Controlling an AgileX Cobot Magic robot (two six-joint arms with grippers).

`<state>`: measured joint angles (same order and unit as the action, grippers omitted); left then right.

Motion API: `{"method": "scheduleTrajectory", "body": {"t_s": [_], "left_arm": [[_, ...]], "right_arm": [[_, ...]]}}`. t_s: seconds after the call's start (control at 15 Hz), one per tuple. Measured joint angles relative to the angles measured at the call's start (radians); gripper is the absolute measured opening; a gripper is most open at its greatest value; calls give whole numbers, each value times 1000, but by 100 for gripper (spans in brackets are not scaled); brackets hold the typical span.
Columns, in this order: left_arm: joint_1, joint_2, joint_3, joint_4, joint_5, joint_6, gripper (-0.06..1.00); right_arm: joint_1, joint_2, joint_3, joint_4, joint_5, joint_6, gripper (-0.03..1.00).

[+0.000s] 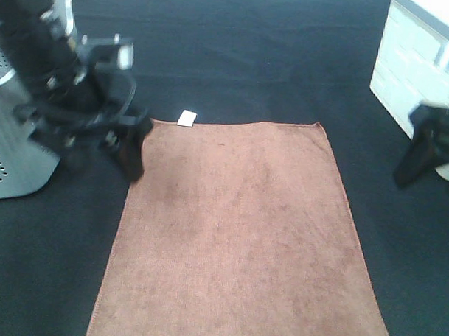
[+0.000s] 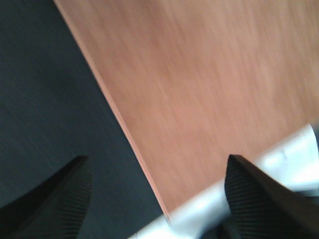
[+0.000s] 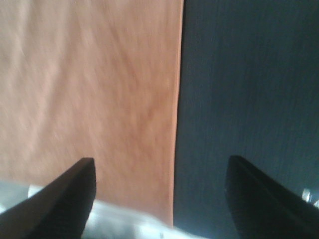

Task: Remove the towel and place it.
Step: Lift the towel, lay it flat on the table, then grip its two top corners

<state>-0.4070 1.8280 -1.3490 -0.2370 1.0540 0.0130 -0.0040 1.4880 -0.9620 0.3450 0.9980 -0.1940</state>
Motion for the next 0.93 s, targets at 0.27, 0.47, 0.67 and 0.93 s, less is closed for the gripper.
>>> {"method": "scheduleTrajectory", "body": {"t_s": [0.27, 0.47, 0.67, 0.93], "left_arm": [[38, 276, -382, 50, 26, -13, 70], [38, 475, -652, 119, 112, -50, 70], [65, 649, -883, 172, 150, -92, 70], [140, 731, -978, 170, 154, -121, 70]], "right_arm": [[0, 71, -60, 34, -103, -24, 71], [0, 276, -231, 33, -126, -74, 71], [0, 476, -428, 19, -140, -74, 72], [0, 711, -654, -11, -142, -74, 75]]}}
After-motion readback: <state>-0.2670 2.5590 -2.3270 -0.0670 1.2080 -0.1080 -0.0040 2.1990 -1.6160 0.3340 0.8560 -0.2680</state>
